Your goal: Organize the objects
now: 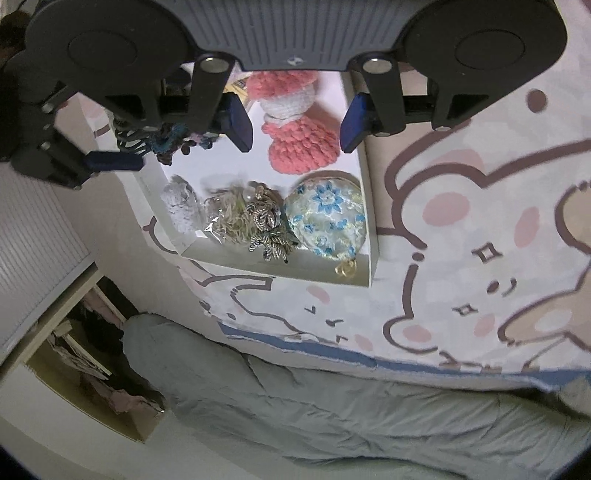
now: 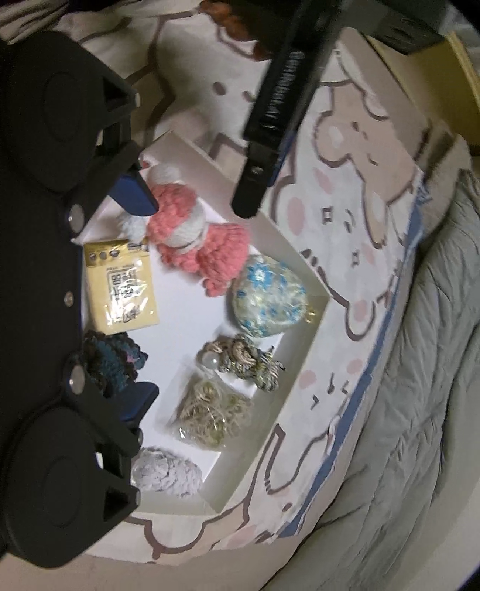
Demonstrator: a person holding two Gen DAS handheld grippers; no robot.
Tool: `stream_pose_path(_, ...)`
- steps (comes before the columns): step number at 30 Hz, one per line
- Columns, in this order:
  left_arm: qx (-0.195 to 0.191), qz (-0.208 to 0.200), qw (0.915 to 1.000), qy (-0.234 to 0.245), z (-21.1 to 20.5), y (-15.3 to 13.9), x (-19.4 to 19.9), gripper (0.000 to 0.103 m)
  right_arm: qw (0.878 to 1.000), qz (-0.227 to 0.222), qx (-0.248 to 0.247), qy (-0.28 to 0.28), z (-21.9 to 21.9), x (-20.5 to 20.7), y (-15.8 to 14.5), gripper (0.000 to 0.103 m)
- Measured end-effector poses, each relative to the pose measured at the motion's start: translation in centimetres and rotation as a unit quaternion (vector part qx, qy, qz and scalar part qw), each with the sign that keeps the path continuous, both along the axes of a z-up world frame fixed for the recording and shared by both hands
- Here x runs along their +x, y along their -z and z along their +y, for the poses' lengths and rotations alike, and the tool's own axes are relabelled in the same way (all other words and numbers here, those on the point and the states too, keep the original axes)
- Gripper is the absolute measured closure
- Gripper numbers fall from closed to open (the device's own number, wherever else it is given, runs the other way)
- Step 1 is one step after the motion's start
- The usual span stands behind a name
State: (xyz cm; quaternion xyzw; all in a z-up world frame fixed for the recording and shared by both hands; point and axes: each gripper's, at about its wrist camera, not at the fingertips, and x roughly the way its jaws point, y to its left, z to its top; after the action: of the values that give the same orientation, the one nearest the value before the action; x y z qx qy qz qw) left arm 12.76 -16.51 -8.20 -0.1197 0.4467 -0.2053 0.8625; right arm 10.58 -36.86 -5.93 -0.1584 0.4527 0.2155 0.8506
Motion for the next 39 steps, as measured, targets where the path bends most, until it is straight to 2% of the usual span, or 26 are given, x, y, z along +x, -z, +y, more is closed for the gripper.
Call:
stream_pose_path(5,0.028,-0.03,0.9991,0.009,0.4,-1.8,-0.8,0.04,0.999,-0.022,0.018,0.034,-0.1,-1.0,-2.2,0.006)
stream_pose_path(9,0.043,-0.054,0.9976,0.01,1.0,-3.5,-1.6,0.025,0.996,-0.044,0.036,0.069,-0.4,-2.2,-4.1,0.006)
stream_pose_path(16,0.078,-0.092,0.9927,0.005,2.5,-6.4,-3.3,0.005,0.985,-0.081,0.068,0.135,-0.7,-4.4,-6.5,0.004)
stream_pose_path(19,0.089,-0.101,0.9909,0.004,3.1,-7.2,-4.1,0.0,0.98,-0.096,0.074,0.159,-0.7,-5.4,-7.2,0.003)
stream_pose_path(26,0.109,-0.117,0.9871,0.009,4.2,-8.4,-6.0,0.0,0.966,-0.117,0.097,0.207,-0.8,-7.6,-8.0,0.003)
stream_pose_path(32,0.12,-0.128,0.9846,0.005,4.5,-8.5,-7.5,0.0,0.961,-0.122,0.097,0.227,-0.5,-9.0,-7.9,0.003)
stream_pose_path(39,0.115,-0.135,0.9841,0.009,4.3,-8.3,-8.7,0.0,0.955,-0.127,0.102,0.247,-0.5,-10.3,-7.8,0.003)
